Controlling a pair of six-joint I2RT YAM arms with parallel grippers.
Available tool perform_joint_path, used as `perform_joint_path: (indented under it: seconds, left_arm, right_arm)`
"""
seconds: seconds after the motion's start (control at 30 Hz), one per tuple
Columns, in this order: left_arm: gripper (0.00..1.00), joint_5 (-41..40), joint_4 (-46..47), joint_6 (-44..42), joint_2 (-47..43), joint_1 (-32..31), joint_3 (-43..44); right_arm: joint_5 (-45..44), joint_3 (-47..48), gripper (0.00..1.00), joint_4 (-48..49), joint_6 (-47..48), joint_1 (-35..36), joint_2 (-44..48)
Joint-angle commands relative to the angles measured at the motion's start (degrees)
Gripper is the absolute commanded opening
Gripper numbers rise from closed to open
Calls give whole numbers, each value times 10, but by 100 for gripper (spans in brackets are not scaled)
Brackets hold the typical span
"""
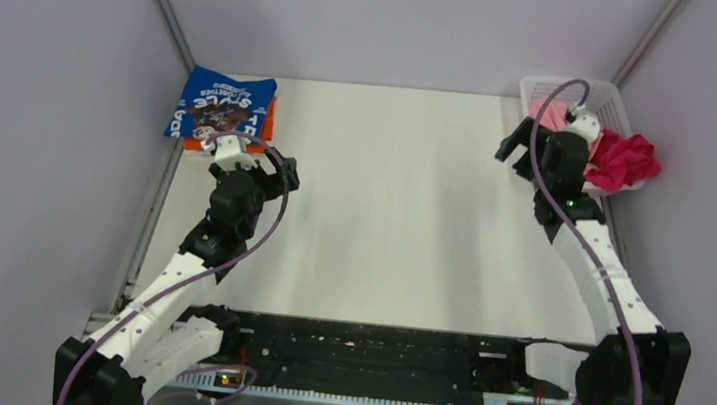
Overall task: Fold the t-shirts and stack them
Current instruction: Grab crumpled tshirt from bin with the right arm
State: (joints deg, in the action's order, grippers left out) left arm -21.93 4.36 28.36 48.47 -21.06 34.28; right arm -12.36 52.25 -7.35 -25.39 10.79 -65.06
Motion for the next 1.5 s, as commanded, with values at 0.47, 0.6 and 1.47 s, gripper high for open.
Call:
perform_joint_path:
  seconds: [0.47, 0.6, 1.47]
  left_arm:
    - [99, -10, 32, -11, 16, 1, 15]
    - [99, -22, 28, -15, 29, 1, 22]
    - [99, 78, 10, 21, 25, 1, 34]
  right_arm:
    - [-65, 588, 94, -168, 193, -211, -567]
    - [-57, 656, 93, -174, 199, -217, -650]
    - [211, 617, 0, -60, 158, -173, -302]
